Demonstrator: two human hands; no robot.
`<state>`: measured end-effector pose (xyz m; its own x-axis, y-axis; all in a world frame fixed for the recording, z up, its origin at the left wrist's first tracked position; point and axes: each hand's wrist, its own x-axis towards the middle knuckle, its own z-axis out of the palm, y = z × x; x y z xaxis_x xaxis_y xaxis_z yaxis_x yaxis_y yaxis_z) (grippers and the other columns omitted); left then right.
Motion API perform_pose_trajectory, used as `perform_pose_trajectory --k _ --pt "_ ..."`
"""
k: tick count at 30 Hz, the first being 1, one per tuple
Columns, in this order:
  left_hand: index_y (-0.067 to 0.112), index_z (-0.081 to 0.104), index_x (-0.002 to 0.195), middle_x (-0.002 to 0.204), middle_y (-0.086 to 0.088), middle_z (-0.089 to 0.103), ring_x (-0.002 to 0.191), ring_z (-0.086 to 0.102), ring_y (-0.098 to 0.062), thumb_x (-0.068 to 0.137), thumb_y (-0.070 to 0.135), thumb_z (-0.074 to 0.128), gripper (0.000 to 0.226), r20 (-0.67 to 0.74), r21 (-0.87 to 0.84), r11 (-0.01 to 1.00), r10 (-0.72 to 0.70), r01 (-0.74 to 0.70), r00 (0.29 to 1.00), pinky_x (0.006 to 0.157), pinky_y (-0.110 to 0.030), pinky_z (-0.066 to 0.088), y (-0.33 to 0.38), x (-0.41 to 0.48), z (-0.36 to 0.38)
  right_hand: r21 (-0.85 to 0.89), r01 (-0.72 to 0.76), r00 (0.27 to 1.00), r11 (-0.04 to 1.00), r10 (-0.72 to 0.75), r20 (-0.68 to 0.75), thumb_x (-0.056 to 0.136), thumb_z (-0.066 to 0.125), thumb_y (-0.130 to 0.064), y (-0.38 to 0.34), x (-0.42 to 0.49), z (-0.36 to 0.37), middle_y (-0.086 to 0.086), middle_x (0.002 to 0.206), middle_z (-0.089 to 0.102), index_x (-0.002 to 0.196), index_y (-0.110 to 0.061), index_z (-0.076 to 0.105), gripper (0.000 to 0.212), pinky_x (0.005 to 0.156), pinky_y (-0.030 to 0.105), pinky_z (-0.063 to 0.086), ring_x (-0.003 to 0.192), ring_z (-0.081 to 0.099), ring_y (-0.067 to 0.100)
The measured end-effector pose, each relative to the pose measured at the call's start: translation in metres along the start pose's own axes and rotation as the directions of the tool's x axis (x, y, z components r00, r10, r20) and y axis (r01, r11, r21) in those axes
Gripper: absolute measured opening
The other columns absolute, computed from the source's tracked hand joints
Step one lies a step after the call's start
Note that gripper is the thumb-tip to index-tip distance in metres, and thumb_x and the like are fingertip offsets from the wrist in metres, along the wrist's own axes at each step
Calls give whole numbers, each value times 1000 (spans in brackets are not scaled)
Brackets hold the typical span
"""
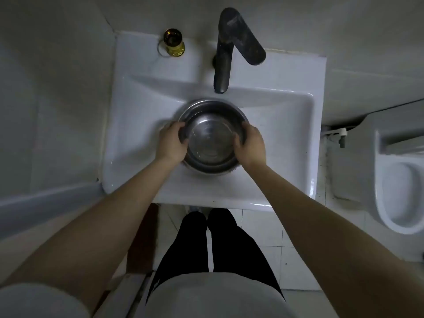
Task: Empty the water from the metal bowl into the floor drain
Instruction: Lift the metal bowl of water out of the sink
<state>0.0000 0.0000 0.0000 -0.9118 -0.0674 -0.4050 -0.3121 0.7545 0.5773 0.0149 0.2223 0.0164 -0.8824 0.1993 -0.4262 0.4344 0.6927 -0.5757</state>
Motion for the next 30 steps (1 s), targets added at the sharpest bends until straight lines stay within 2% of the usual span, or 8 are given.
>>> perform_pose_trajectory --k 3,7,14,18,21,23,26,30 --pt "8 55 138 141 -18 52 129 47 -37 85 11 71 55 21 129 991 33 -36 999 110 -43 40 -3 1 -1 -24 -25 1000 999 24 -19 102 55 -28 6 6 0 7 134 61 139 -17 55 38 106 44 53 121 61 27" --pt "8 51 141 144 -19 48 132 44 -38 86 10 70 58 42 189 979 63 -70 997 112 -44 37 -5 5 2 -25 -50 999 998 49 -23 101 55 -25 12 11 4 8 136 59 138 -16 56 37 106 45 53 122 60 27" --pt "6 53 138 142 -21 49 130 45 -39 86 5 65 53 -13 162 986 35 -32 999 110 -45 39 -8 10 8 81 -144 989 986 146 -18 103 52 -25 24 23 13 5 129 64 131 -19 61 29 101 44 57 112 66 25" --pt "5 54 136 140 -20 51 128 49 -37 86 4 67 51 -38 110 994 11 -7 999 107 -41 41 -11 12 12 104 -209 975 972 216 -53 104 52 -23 29 25 16 7 149 50 148 -18 48 45 112 45 49 129 58 28" --pt "5 54 134 137 -17 55 123 53 -35 86 9 69 50 -55 66 998 -21 25 998 103 -40 44 -13 13 15 115 -262 962 958 269 -48 104 53 -22 35 28 19 7 151 49 153 -16 42 51 113 47 47 133 56 28" --pt "4 55 131 131 -18 60 118 57 -35 87 11 69 46 -107 39 998 -50 54 993 100 -41 46 -16 15 17 138 -299 950 944 308 -53 104 53 -22 38 31 21 6 143 57 150 -15 47 47 110 42 50 124 62 26" --pt "1 63 116 112 -22 68 102 63 -38 92 8 61 25 -163 -8 995 -97 97 982 86 -38 48 -22 18 19 227 -362 920 904 386 -70 105 51 -22 44 33 25 -3 103 71 129 -14 65 29 95 35 58 90 69 18" --pt "-4 69 108 103 -23 72 96 66 -36 94 6 55 22 -157 -49 984 -176 171 972 79 -31 46 -32 23 20 318 -452 873 833 487 -34 104 52 -24 49 34 28 1 109 74 123 -16 70 28 94 41 60 94 70 22"
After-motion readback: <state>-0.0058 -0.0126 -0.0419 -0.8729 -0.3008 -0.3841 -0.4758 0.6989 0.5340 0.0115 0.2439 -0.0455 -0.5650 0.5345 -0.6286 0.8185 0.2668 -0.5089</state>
